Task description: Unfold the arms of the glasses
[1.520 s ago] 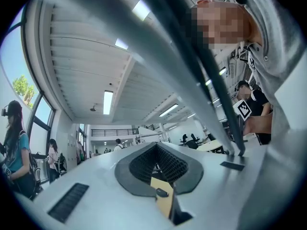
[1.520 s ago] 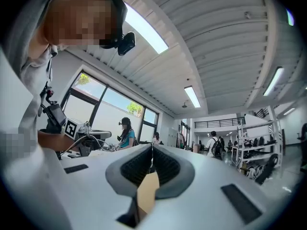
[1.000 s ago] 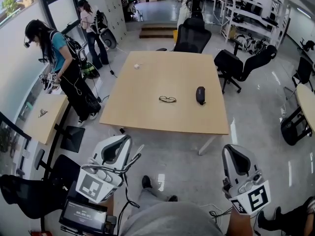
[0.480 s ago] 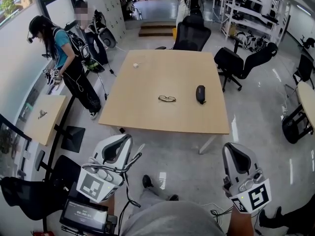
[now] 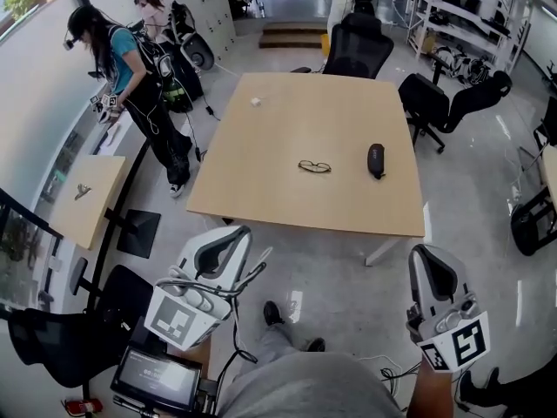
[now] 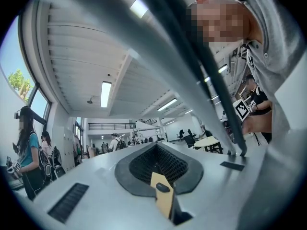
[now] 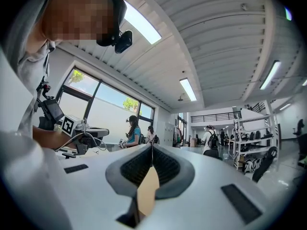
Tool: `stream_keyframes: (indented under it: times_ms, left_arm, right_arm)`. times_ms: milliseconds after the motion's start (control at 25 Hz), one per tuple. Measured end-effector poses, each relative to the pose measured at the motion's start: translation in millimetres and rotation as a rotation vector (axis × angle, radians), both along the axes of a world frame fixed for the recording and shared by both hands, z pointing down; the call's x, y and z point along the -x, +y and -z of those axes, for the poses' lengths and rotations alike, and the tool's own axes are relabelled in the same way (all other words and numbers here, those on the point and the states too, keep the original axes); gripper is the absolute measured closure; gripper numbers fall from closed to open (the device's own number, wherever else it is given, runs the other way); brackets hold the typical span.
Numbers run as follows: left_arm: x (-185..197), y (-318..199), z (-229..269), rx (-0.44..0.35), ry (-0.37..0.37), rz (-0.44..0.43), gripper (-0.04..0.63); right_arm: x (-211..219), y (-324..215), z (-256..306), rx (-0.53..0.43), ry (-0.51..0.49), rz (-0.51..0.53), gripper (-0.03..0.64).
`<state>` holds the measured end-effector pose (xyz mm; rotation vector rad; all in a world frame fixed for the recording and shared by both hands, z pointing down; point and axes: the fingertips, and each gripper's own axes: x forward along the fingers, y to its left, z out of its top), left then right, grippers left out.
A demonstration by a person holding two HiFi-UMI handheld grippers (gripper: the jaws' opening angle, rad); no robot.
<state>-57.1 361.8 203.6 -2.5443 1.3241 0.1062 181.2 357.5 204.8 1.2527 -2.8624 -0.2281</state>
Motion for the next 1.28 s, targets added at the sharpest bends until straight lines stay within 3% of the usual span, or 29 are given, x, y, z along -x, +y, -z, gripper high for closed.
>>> stream_keyframes:
  times_ms: [520,720,880,1280]
  left_arm:
    - [110,-103,-25,0.019,0.029,-0.057,0.589]
    - [134,-135,-25,0.004,0.027,-0.108,0.589]
    - [156,-156,-21,0.024,0.07,-0.112,0.589]
    - [157,-247,-61,0.097,0.015,-0.106,0.589]
  right_arm:
    - [101,-108,-10,0.013,0.035,-0.082,0.609]
    - [129,-138,-5,0.013,0.04,-0.12,0.609]
    - [155,-161,-5,0.034,0.069,-0.118,0.609]
    - [164,-259,-45,0.11,0.089,-0.1,0.608]
